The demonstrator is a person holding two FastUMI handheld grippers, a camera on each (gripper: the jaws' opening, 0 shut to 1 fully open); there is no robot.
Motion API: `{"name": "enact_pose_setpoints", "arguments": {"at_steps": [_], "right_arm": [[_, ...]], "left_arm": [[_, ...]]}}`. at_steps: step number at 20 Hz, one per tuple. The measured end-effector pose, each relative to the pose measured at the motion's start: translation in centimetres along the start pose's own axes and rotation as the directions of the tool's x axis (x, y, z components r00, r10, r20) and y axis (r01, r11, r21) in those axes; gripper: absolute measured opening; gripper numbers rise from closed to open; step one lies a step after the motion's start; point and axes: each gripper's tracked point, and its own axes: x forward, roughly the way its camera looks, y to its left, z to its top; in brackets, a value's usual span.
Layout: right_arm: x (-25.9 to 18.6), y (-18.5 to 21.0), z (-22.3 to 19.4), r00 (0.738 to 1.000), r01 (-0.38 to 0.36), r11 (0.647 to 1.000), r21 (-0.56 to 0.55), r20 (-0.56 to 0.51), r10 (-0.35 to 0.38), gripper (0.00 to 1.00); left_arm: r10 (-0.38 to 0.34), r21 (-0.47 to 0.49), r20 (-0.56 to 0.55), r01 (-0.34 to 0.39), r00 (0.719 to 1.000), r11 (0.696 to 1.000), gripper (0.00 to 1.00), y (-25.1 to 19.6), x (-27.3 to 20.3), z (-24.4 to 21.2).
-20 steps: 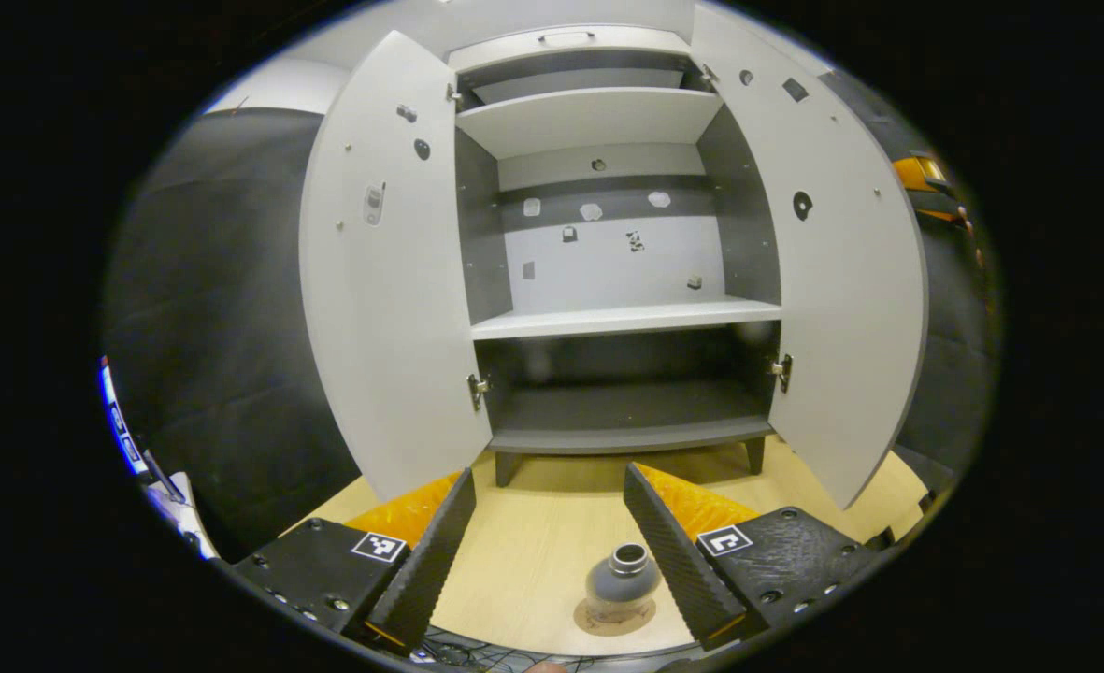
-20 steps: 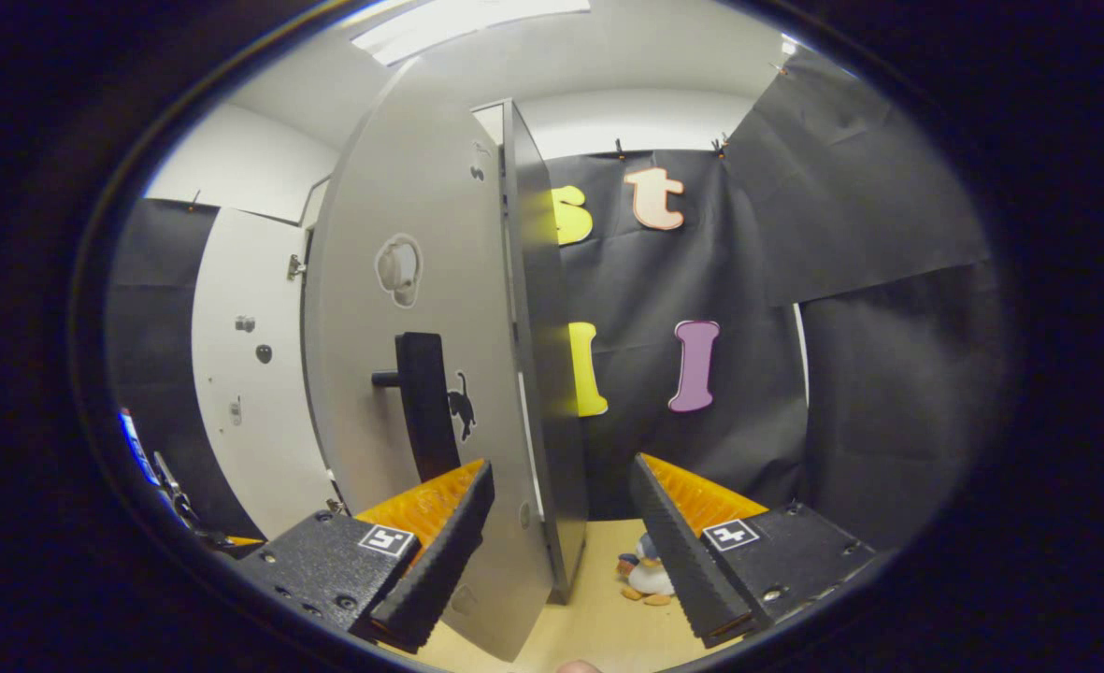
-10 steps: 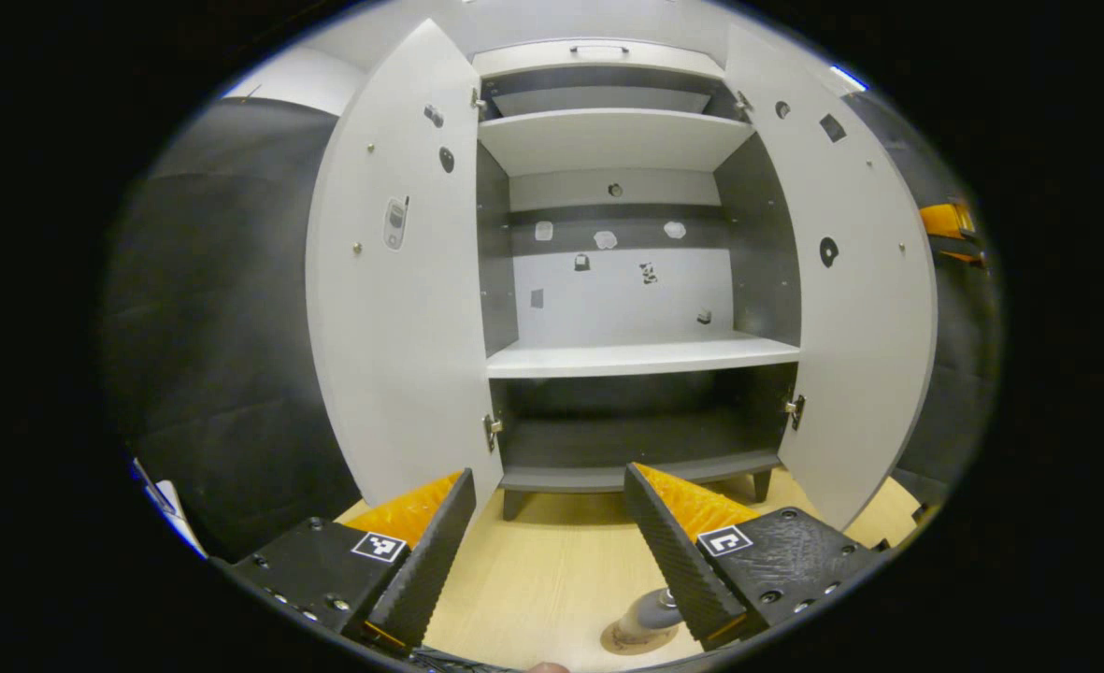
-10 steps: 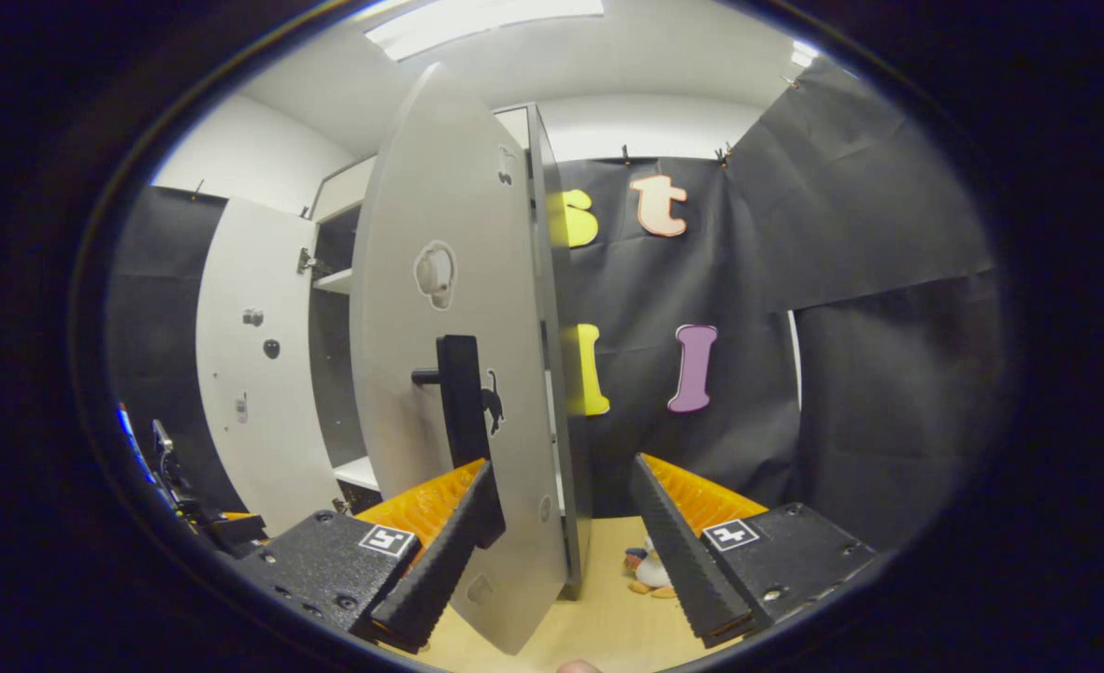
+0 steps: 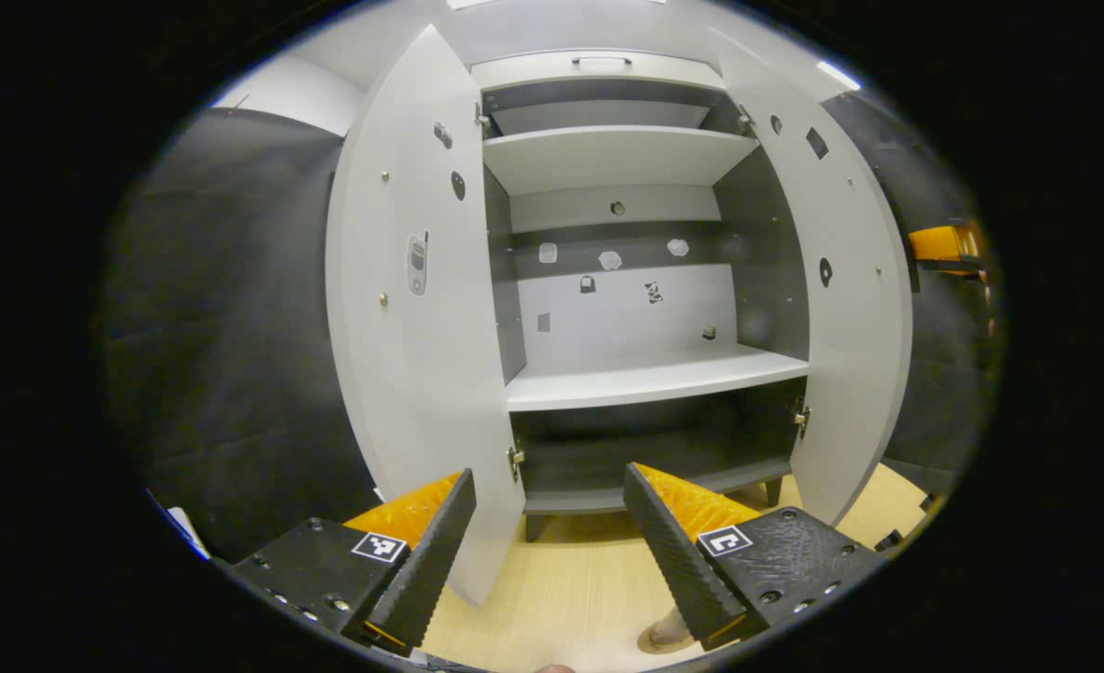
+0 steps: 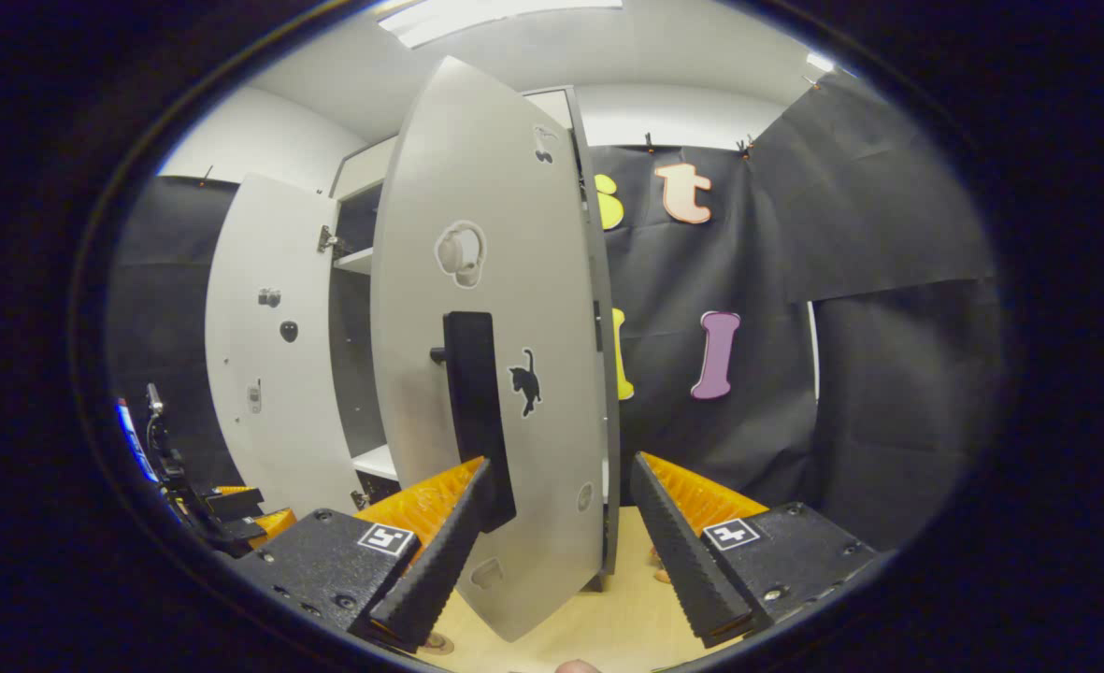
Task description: Grasp the bottle in the cabinet with the left hand and place it on the coaster, then close the right door with the right hand and the left door with the left hand.
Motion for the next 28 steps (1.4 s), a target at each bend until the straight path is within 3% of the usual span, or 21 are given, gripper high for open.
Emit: {"name": "enact_pose_setpoints", "arguments": {"at_steps": [3, 5, 6, 8, 13, 15, 25, 27, 28], "right_arm": [[1.7, 2.4, -0.5, 0.999, -0.039, 0.999, -0.025, -0.013, 0.039, 0.98], [3.1, 4.2, -1.8, 0.996, -0.065, 0.997, -0.04, -0.055, 0.063, 0.93], [3.9, 5.1, -2.1, 0.995, -0.076, 0.996, -0.042, -0.063, 0.074, 0.98], [5.3, 6.2, -1.7, 0.996, -0.073, 0.996, -0.049, -0.057, 0.07, 0.93], [8.0, 9.3, -0.9, 0.995, -0.093, 0.995, -0.046, -0.039, 0.091, 0.93], [8.3, 9.6, -1.0, 0.997, -0.079, 0.995, -0.061, -0.028, 0.077, 0.97], [8.0, 10.4, -1.8, 1.0, -0.012, 0.999, -0.037, -0.027, 0.011, 0.96], [7.6, 10.5, -1.8, 1.0, 0.006, 0.999, -0.038, -0.027, -0.007, 1.0], [7.4, 10.6, -1.9, 0.999, 0.016, 0.999, -0.041, -0.029, -0.017, 0.96]], "left_arm": [[-0.056, -0.029, -0.011, 0.055, 0.998, 0.998, 0.97, 0.4, -0.2, 0.2], [-0.053, -0.025, -0.006, 0.053, 0.999, 0.998, 0.98, 1.7, -0.2, 0.2], [-0.045, -0.024, -0.009, 0.045, 0.999, 0.999, 0.97, 2.5, -0.4, 0.1], [-0.038, -0.023, -0.004, 0.038, 0.999, 0.999, 0.98, 4.0, -0.8, 0.4], [-0.011, -0.034, 0.012, 0.011, 1.0, 0.999, 0.98, 8.7, -1.5, 0.8], [-0.001, -0.033, 0.019, 0.002, 1.0, 0.999, 0.97, 10.4, -1.8, 1.2], [0.13, -0.097, 0.058, -0.125, 0.99, 0.987, 0.98, 21.2, -1.7, 6.1], [0.127, -0.125, 0.088, -0.116, 0.988, 0.985, 0.97, 22.1, -0.8, 7.8], [0.117, -0.135, 0.093, -0.104, 0.989, 0.985, 1.0, 22.2, -0.2, 8.5]]}}
